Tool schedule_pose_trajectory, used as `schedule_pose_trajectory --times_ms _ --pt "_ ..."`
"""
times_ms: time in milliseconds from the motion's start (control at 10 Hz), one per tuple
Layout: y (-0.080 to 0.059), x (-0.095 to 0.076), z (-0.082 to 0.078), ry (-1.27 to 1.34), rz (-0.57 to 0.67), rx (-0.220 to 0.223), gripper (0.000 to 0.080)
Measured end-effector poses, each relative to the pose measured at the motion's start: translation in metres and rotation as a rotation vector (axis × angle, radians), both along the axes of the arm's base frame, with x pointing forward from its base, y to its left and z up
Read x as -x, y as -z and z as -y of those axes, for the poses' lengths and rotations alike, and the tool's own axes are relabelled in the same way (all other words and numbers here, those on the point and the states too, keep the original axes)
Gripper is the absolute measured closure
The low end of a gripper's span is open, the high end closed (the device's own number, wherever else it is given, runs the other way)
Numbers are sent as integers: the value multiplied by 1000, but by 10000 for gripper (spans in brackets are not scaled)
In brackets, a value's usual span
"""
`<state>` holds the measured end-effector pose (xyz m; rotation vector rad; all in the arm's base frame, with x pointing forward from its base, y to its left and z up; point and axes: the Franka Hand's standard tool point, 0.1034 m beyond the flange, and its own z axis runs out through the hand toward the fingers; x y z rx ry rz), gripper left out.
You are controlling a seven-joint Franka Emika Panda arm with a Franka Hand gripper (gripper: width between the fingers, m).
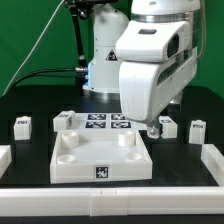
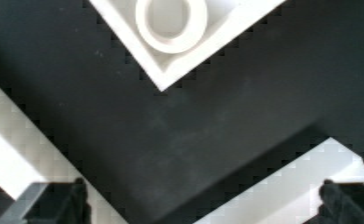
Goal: Assemble one leg
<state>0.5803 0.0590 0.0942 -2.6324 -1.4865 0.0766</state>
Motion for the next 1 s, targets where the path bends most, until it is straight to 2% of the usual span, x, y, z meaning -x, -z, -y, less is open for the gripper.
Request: schedule_pose_trajectory --times_ms 1000 --pt "1 0 2 -17 -9 -2 150"
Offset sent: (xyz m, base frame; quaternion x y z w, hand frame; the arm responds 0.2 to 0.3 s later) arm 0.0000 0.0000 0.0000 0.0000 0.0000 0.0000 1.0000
